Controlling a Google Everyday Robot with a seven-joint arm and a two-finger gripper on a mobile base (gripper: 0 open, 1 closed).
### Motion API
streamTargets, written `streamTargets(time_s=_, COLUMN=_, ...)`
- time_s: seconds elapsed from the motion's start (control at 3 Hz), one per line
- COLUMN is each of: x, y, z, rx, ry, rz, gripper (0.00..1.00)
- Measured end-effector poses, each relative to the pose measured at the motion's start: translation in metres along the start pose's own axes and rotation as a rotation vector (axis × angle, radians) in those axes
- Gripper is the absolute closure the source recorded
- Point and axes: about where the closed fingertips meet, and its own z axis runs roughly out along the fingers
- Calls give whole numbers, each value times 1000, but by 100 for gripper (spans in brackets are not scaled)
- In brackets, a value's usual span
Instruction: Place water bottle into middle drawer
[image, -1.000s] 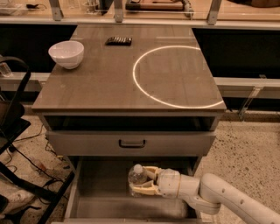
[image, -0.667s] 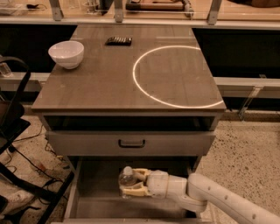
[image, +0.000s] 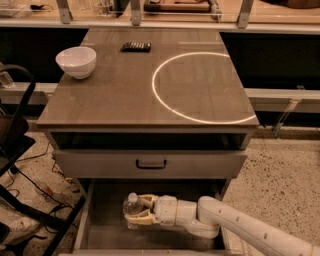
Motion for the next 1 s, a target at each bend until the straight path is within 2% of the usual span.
streamTargets(time_s=0.33, x=32, y=-3, z=19, rx=10, ry=11, rz=-6, gripper=100)
streamTargets(time_s=1.0, x=33, y=-3, z=19, rx=10, ry=11, rz=-5, gripper=100)
